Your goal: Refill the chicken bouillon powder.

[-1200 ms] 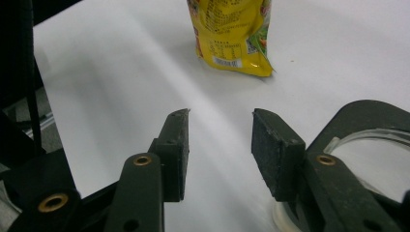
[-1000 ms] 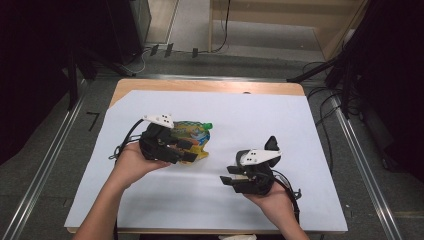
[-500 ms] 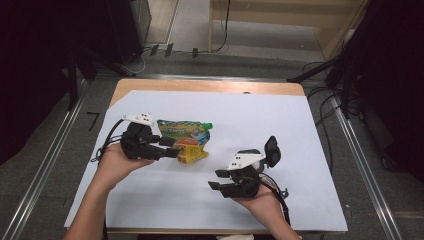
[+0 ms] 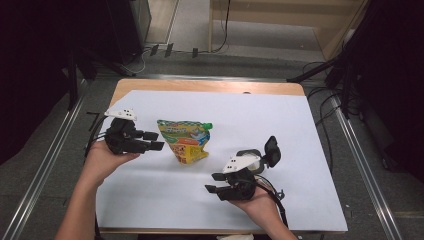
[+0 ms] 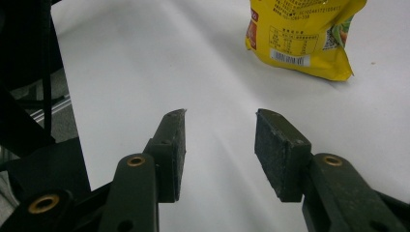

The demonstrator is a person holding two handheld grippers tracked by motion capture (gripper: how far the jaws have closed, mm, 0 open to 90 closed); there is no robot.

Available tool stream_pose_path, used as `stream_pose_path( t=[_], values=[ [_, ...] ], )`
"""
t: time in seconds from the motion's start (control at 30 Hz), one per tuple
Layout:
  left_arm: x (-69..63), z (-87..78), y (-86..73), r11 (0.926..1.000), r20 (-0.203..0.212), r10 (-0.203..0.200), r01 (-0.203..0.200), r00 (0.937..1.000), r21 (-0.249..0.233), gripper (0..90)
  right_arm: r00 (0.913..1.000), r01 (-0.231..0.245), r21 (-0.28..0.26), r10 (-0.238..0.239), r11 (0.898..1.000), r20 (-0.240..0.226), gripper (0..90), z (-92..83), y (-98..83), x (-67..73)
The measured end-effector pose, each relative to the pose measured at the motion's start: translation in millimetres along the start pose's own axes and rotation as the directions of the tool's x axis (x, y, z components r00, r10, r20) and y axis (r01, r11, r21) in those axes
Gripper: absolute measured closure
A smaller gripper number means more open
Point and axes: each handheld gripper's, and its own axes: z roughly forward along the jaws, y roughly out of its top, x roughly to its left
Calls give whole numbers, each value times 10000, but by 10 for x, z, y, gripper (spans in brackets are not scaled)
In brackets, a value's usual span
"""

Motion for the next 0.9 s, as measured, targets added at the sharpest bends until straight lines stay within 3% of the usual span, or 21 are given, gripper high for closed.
stream_pose_path(
  t=[0.2, 0.4, 0.63, 0.73, 0.9],
  values=[
    [75, 173, 74, 9999, 252, 138, -136, 9996, -99, 464, 10000, 48, 13, -48, 10000, 40, 554, 28, -18, -5],
    [85, 283, 144, 9998, 565, -9, 20, 9984, -186, 535, 10000, 35, 2, -35, 10000, 82, 552, 56, -36, -6],
    [57, 379, 194, 9994, 850, 144, -115, 9963, -335, 608, 10000, 78, 105, -78, 9999, 43, 552, 98, -61, 0],
    [58, 418, 203, 9997, 968, -68, 92, 9953, -240, 626, 9999, 129, 119, -130, 9998, 52, 553, 110, -68, 2],
    [40, 446, 198, 9995, 1213, 83, -44, 9926, -325, 683, 10000, 40, 64, -40, 10000, 78, 553, 124, -77, -13]
  ],
)
